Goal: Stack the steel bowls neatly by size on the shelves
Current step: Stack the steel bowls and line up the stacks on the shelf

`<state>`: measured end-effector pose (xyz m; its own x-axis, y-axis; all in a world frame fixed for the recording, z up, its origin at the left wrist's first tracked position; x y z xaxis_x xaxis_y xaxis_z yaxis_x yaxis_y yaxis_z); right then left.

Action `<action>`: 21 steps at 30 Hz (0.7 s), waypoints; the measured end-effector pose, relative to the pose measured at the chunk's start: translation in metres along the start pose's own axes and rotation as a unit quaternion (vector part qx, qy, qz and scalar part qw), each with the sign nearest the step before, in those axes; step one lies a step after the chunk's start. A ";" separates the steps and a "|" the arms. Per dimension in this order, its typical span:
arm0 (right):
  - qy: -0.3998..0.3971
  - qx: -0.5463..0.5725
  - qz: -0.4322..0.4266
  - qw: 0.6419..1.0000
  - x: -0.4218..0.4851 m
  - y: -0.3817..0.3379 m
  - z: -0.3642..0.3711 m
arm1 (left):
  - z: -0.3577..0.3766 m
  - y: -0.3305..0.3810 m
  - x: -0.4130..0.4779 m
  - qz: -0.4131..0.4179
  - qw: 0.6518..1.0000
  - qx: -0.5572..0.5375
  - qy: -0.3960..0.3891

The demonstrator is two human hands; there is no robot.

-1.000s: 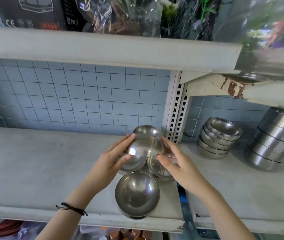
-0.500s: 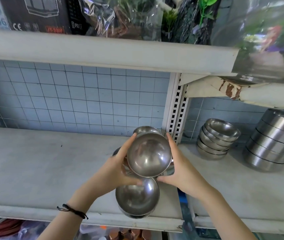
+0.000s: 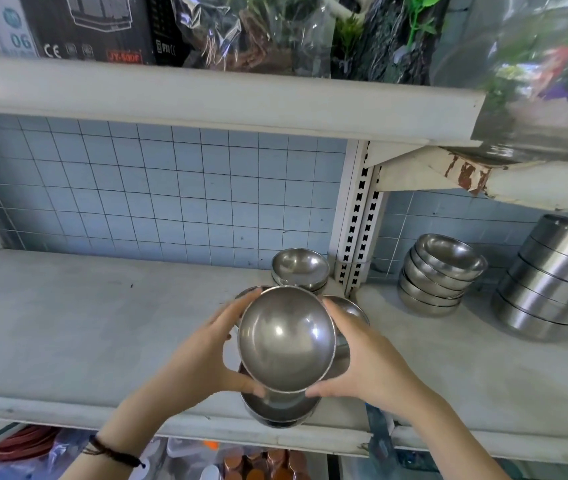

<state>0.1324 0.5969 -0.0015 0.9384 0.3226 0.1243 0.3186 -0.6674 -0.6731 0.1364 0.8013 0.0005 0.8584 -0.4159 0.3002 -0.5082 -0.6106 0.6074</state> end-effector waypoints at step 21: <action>-0.055 0.089 0.024 0.994 -0.009 0.031 0.047 | 0.048 -0.048 -0.024 -0.098 0.987 -0.103 -0.068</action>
<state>0.1273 0.6048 -0.0575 0.9284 0.3713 0.0154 0.2359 -0.5568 -0.7964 0.1371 0.8086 -0.0714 0.9144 -0.3989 0.0687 -0.2962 -0.5437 0.7853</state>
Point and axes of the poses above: each hand's wrist, its own x-axis towards the middle knuckle, its own z-axis out of the palm, y = z × x, the point moved 8 cm from there along x, towards the middle knuckle, and after that the axes turned 7 degrees about x, right-handed, at the moved point
